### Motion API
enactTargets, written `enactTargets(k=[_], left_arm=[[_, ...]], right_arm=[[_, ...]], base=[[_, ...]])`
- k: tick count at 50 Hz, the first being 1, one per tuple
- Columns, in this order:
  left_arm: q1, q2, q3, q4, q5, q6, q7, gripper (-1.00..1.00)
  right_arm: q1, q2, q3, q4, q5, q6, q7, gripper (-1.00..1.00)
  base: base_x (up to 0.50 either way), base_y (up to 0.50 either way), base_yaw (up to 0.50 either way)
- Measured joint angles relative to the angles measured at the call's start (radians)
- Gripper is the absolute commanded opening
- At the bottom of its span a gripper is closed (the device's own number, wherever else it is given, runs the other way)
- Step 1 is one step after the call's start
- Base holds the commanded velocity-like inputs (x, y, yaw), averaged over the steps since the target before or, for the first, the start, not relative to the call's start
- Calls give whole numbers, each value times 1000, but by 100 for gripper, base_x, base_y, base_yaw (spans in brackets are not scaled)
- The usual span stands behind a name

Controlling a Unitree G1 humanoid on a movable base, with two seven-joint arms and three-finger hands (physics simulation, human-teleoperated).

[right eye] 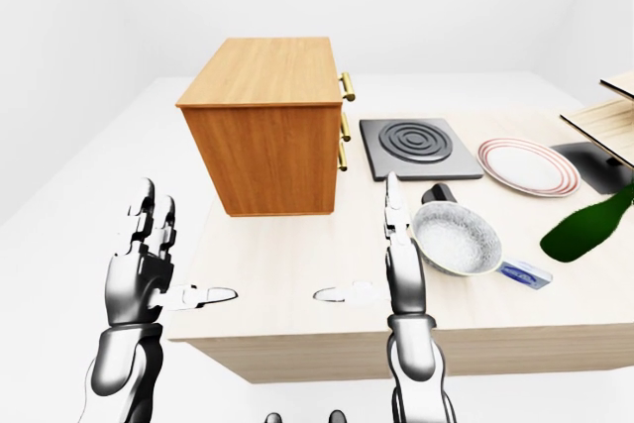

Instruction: Put the bowl on the top of the cabinet.

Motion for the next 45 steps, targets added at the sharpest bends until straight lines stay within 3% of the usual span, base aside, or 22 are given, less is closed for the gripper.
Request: enactTargets(k=[26, 45], left_arm=[[-2, 3, -9, 7, 4, 0, -11, 100], [-7, 4, -10, 15, 4, 0, -14, 100]], right_arm=[[-2, 0, 2, 5, -1, 0, 1, 100], [-8, -1, 0, 14, 10, 0, 4, 100]], base=[[29, 0, 0], [1, 0, 0]])
